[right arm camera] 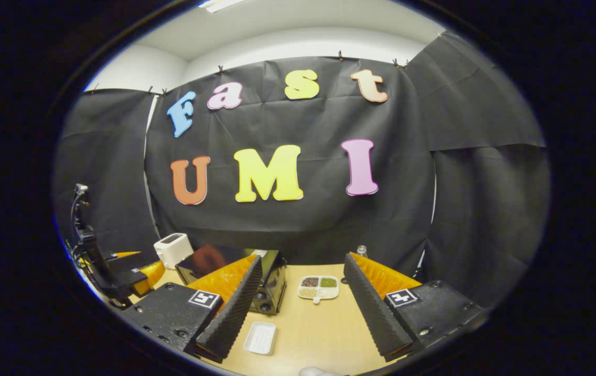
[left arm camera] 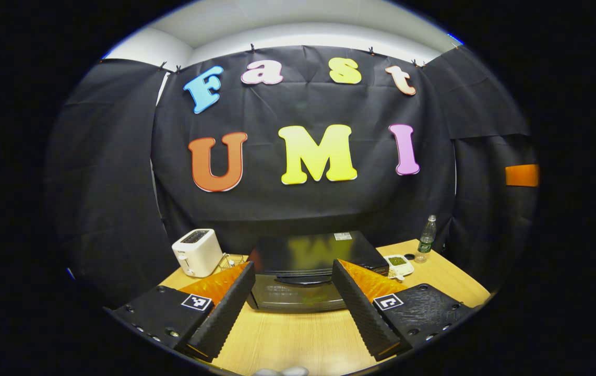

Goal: Open the electric oven with the left hand, put the food in, and close the electric oven.

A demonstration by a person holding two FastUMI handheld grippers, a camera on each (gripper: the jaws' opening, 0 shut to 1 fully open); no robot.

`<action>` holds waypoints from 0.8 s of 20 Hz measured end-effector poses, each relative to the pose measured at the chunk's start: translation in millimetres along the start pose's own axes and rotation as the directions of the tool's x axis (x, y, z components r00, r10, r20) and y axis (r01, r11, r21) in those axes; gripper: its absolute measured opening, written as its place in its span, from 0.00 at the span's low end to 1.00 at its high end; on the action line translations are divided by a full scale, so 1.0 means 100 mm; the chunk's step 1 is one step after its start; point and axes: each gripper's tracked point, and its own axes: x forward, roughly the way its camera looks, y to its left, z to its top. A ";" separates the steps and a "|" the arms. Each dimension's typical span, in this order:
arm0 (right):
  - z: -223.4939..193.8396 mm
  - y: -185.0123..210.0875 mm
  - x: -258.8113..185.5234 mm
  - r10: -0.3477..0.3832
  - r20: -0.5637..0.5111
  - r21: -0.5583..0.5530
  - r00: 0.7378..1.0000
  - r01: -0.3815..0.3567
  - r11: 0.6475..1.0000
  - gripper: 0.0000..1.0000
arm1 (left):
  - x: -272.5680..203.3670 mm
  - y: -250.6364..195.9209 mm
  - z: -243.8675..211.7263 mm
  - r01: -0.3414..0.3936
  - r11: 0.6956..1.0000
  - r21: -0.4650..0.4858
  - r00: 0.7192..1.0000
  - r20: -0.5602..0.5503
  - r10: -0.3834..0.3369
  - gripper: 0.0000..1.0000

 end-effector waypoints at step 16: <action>0.24 0.39 -0.34 -0.051 0.086 -0.012 0.995 0.052 0.999 0.95 | -0.79 0.33 0.76 0.012 0.996 -0.092 0.995 0.095 -0.003 0.96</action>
